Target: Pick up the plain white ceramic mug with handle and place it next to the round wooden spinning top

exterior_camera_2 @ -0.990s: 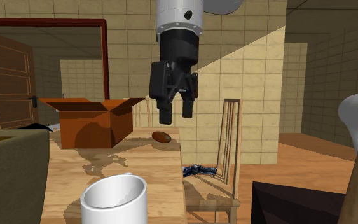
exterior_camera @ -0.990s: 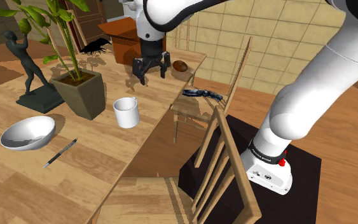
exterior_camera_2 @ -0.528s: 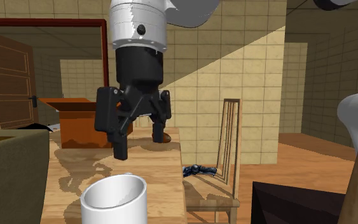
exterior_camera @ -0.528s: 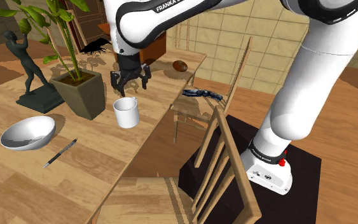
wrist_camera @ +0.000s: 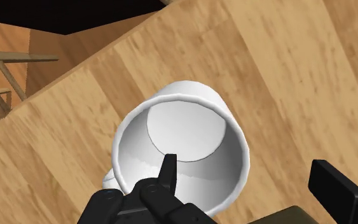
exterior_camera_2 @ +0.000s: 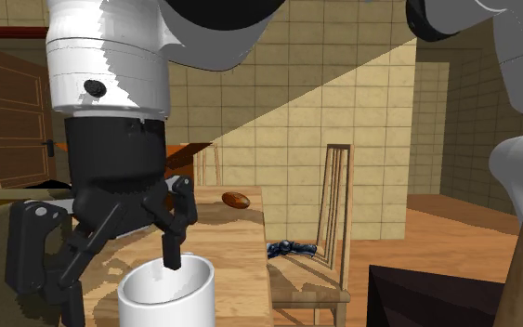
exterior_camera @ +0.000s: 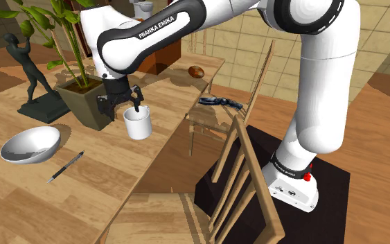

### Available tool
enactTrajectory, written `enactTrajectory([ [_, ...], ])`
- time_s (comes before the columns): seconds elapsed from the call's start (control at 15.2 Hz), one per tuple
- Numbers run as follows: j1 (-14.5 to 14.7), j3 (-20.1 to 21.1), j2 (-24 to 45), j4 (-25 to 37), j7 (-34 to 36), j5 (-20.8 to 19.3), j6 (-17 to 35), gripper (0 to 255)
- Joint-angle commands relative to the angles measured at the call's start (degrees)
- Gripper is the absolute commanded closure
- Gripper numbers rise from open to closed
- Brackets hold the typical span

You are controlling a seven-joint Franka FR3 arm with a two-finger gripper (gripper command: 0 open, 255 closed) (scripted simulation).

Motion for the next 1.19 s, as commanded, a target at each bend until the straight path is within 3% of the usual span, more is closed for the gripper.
enactTrajectory([
  [0.0, 0.3, -0.2, 1.4, 0.4, 0.4, -0.5, 0.9, 0],
  [0.4, 0.5, -0.5, 3.2, -1.6, 0.9, -1.3, 4.5, 0],
  [0.86, 0.5, -0.5, 3.2, -1.6, 0.9, -1.3, 4.5, 0],
  [0.92, 0.5, -0.5, 3.2, -1.6, 0.9, -1.3, 4.5, 255],
  [1.12, 0.5, -0.5, 3.2, -1.6, 0.9, -1.3, 4.5, 255],
])
